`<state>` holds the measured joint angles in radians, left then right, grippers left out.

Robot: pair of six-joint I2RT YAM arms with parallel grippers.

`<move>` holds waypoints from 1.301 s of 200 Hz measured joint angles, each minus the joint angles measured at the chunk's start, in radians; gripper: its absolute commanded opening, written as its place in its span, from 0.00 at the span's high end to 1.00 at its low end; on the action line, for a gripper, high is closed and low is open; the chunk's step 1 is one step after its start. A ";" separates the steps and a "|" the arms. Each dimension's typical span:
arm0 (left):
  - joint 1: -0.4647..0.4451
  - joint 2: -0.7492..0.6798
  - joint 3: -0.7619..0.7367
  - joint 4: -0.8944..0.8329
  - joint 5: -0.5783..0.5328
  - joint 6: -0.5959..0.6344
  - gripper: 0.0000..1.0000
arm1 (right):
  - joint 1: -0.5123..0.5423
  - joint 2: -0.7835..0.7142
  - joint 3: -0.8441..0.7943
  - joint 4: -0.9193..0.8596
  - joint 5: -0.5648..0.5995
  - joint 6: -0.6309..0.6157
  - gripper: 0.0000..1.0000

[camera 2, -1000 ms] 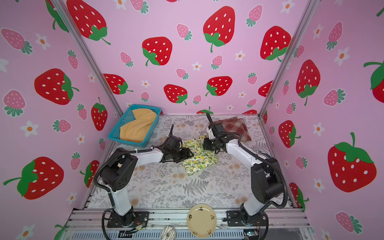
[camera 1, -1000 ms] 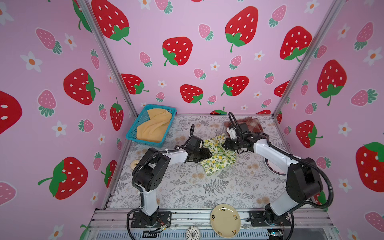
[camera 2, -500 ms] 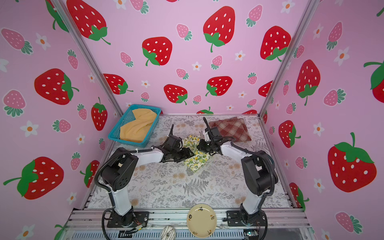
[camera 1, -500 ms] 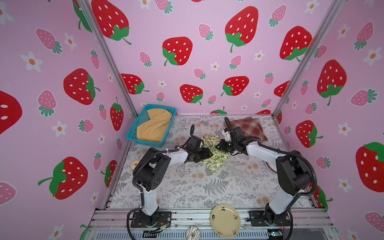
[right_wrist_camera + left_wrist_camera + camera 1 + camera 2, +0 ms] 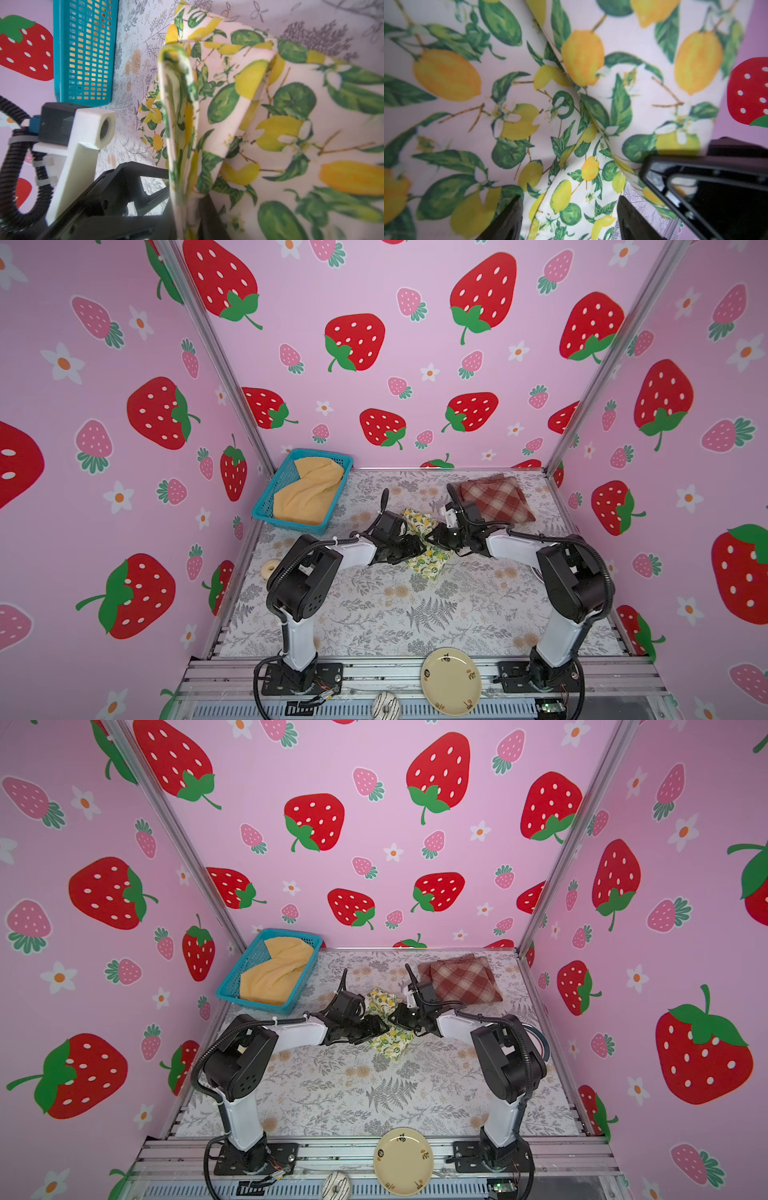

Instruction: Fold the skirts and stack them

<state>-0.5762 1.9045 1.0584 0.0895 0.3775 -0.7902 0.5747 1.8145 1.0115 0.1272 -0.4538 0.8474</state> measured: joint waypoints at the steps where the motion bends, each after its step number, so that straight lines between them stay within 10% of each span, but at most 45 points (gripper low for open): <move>1: 0.000 0.000 0.000 0.000 0.000 0.000 0.27 | 0.000 0.000 -0.001 0.002 -0.001 0.000 0.74; 142: 0.002 -0.015 -0.048 0.068 0.006 -0.011 0.27 | 0.049 0.057 0.069 0.266 -0.089 0.203 0.36; 154: 0.002 -0.017 -0.050 0.068 0.006 -0.013 0.27 | 0.049 0.054 0.102 0.243 -0.090 0.192 0.00; 260: 0.002 -0.024 -0.053 0.054 0.008 -0.018 0.28 | -0.126 0.022 0.200 -0.147 0.013 -0.133 0.00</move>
<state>-0.5739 1.8801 1.0050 0.1432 0.3851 -0.8082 0.4492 1.8366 1.2110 -0.0200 -0.4408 0.7143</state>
